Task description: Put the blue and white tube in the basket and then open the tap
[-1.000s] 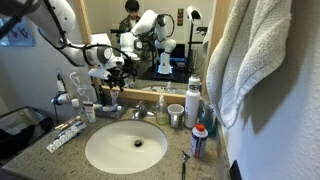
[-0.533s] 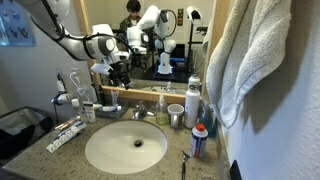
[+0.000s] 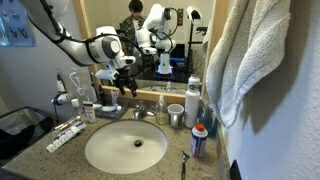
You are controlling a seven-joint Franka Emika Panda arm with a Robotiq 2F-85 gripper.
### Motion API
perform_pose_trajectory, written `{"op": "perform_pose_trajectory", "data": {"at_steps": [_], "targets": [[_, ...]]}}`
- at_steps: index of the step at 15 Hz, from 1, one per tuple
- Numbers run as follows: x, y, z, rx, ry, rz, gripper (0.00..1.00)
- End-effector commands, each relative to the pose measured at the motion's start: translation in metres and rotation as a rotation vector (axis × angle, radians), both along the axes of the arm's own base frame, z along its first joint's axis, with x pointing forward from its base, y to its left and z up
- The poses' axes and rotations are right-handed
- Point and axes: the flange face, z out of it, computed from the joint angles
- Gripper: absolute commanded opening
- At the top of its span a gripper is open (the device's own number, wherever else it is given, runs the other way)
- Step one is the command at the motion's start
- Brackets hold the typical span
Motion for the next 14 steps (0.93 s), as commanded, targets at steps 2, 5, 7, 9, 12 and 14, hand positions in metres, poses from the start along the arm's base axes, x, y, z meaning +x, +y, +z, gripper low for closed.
{"op": "perform_pose_trajectory", "data": {"at_steps": [2,5,7,9,12,14], "targets": [[-0.014,-0.027,-0.003,0.001,0.018,0.098,1.00],[-0.010,-0.042,-0.009,0.004,0.050,0.197,1.00],[-0.005,-0.049,-0.011,0.013,0.068,0.267,1.00],[-0.001,-0.052,-0.017,0.030,0.084,0.329,1.00],[0.009,-0.054,-0.030,0.058,0.100,0.413,1.00],[0.017,-0.054,-0.037,0.071,0.107,0.455,1.00]]}}
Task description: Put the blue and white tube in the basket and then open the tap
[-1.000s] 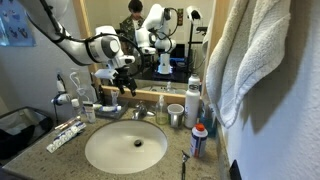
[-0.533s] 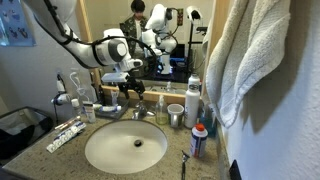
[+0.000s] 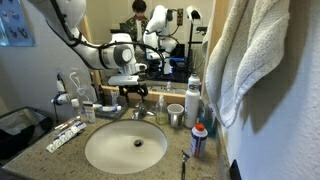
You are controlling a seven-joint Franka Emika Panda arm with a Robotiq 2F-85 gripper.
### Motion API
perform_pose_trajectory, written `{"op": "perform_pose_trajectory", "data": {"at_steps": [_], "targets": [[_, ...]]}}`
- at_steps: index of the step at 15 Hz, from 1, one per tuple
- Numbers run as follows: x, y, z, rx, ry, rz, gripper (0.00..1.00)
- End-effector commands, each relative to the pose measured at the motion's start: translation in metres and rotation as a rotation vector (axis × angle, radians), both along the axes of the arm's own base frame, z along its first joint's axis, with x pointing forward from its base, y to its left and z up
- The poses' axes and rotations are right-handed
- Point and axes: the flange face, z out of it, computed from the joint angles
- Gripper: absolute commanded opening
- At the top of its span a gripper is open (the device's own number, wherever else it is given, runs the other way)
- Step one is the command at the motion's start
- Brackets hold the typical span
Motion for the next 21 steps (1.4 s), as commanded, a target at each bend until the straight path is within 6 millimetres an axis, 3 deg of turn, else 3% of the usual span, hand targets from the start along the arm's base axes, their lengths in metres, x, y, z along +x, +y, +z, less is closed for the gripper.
{"op": "perform_pose_trajectory", "data": {"at_steps": [1,6,8,9,11,17,19,21], "targets": [[0.020,-0.002,-0.011,0.029,0.003,0.079,1.00],[0.036,-0.007,-0.026,0.042,0.017,0.129,1.00],[0.040,-0.009,-0.032,0.050,0.021,0.138,0.75],[0.041,-0.010,-0.036,0.053,0.023,0.137,0.71],[0.043,-0.011,-0.042,0.057,0.022,0.138,0.49],[0.051,-0.001,-0.048,0.071,0.019,0.130,0.04],[0.052,0.001,-0.044,0.062,0.029,0.119,0.05],[0.053,0.007,-0.036,0.055,0.038,0.110,0.00]]}}
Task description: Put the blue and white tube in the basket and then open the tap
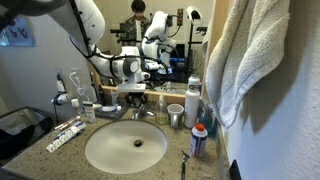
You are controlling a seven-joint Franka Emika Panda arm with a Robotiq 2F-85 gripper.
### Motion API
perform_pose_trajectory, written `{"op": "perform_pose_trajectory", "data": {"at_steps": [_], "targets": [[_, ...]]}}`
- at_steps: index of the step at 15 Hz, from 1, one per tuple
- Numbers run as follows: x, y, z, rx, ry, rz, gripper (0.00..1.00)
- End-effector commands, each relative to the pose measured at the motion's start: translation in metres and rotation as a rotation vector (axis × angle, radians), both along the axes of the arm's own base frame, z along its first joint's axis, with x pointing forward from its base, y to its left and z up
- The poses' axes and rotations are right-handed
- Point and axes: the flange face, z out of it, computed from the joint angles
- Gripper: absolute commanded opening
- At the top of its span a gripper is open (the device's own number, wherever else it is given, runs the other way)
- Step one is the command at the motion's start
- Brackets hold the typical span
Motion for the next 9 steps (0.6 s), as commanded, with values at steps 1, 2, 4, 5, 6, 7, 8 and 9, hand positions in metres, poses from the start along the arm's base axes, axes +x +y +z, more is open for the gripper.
{"op": "perform_pose_trajectory", "data": {"at_steps": [1,2,4,5,6,7,8,9], "targets": [[0.010,0.010,0.024,-0.006,0.006,-0.022,0.00],[0.010,0.012,0.029,-0.011,0.009,-0.022,0.02],[0.012,0.020,0.039,-0.024,0.011,-0.033,0.02],[0.014,0.024,0.045,-0.026,0.008,-0.038,0.02],[0.016,0.029,0.051,-0.027,0.000,-0.041,0.02],[0.019,0.033,0.056,-0.035,-0.009,-0.045,0.02],[0.020,0.038,0.061,-0.038,-0.016,-0.046,0.02],[0.022,0.041,0.062,-0.046,-0.019,-0.048,0.02]]}}
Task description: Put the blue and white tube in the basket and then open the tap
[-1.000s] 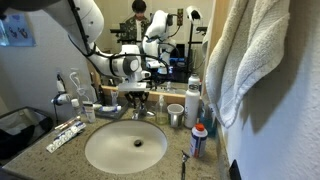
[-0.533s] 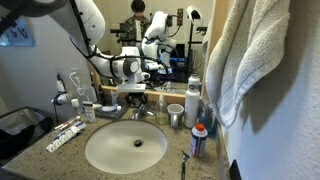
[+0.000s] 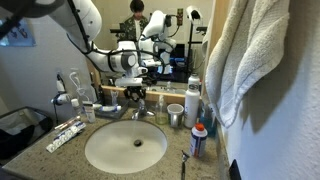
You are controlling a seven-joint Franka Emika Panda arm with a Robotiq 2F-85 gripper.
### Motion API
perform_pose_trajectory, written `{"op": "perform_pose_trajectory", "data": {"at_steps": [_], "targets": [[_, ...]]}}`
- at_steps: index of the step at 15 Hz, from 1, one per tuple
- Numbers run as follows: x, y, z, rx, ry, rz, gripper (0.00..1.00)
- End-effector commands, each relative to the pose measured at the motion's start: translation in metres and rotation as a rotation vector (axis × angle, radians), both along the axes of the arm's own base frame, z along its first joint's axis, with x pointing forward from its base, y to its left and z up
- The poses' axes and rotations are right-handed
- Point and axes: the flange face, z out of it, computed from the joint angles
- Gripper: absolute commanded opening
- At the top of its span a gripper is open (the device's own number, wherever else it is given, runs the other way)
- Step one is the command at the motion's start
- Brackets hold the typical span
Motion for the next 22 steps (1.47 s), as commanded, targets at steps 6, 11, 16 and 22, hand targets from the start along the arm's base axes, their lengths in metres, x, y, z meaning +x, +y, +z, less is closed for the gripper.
{"op": "perform_pose_trajectory", "data": {"at_steps": [6,11,16,22], "targets": [[0.000,0.023,0.038,-0.038,0.010,-0.015,0.02],[-0.005,0.021,0.034,-0.037,0.020,-0.038,0.02],[-0.017,0.017,0.026,-0.027,0.036,-0.065,0.02],[-0.047,0.013,0.011,-0.012,0.067,-0.100,0.02]]}}
